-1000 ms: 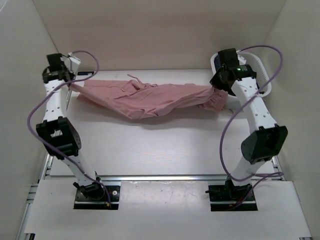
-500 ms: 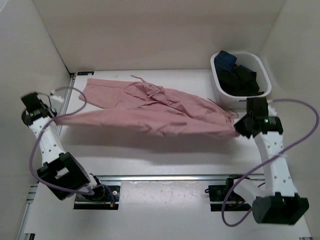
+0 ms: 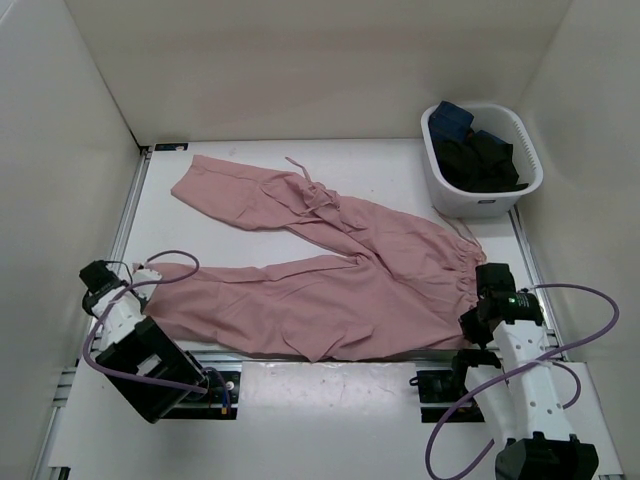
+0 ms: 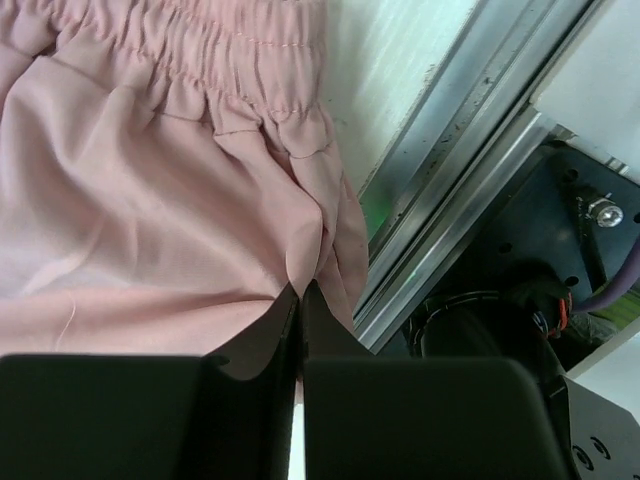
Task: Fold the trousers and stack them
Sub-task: Flatten the trousers out
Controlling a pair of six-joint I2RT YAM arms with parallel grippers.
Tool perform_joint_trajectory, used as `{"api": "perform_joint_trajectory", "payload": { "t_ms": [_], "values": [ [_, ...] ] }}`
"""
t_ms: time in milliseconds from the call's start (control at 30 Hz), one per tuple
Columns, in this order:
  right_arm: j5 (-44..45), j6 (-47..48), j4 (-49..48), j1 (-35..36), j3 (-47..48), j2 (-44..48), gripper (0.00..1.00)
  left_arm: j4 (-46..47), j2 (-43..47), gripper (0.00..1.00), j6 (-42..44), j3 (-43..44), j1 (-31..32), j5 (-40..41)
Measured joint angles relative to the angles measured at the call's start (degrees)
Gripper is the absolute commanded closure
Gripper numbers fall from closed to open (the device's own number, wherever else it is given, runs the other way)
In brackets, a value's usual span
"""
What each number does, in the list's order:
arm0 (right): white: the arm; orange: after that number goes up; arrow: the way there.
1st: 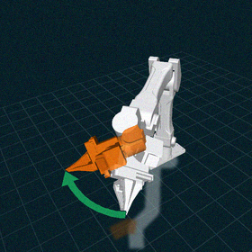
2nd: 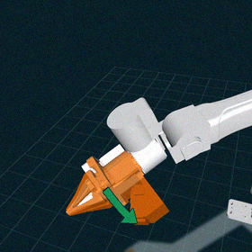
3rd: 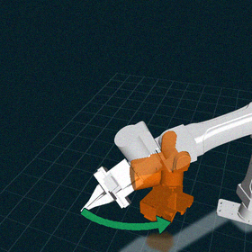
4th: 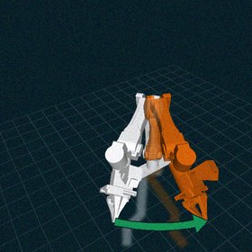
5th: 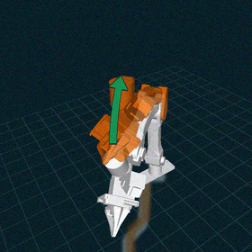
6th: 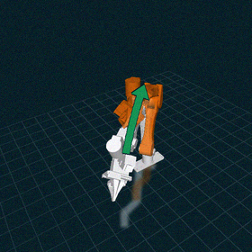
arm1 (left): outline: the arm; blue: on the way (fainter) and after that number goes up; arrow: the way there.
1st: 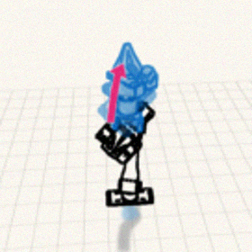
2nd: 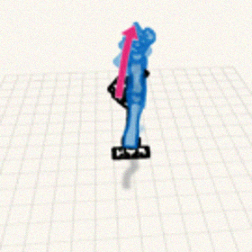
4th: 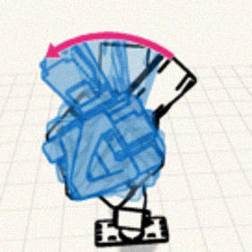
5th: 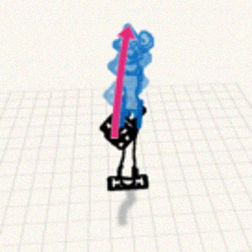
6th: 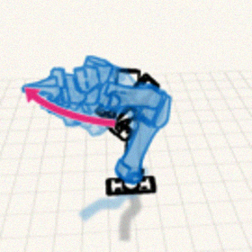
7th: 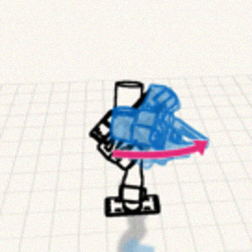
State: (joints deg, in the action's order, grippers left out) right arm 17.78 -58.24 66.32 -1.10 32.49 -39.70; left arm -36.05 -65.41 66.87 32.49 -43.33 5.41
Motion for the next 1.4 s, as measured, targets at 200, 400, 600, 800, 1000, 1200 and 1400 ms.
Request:
{"api": "perform_joint_trajectory", "payload": {
  "t_ms": [200,400,600,800,1000,1200,1400],
  "values": [
    [2.7,-3.0,1.3,0.0,0.9,-0.9,0.68,3.7,0.1,0.69,3.1,0.0,-4.5,0.1],
    [7.5,-4.0,3.7,0.0,7.3,-0.9,0.23,4.7,-0.2,0.36,8.2,-0.2,-9.5,3.6],
    [11.6,0.0,5.6,0.0,18.4,-4.4,0.21,-3.3,-3.7,0.20,12.5,8.9,-13.8,3.8],
    [11.4,7.0,-1.4,0.0,22.0,-15.9,0.21,-7.8,-13.9,0.22,-0.1,31.6,-0.2,-0.3],
    [8.6,11.0,-9.5,-0.1,22.3,-30.4,0.23,-9.3,-31.6,0.22,-16.9,50.5,20.9,-4.3],
    [6.9,12.3,-15.0,-1.8,22.5,-39.9,0.23,-10.0,-55.4,0.08,-30.0,72.8,31.6,-4.8],
    [4.3,12.1,-17.5,-3.0,22.0,-49.0,0.23,-8.1,-69.3,0.17,-33.3,80.9,36.5,-0.3]
  ]
}}
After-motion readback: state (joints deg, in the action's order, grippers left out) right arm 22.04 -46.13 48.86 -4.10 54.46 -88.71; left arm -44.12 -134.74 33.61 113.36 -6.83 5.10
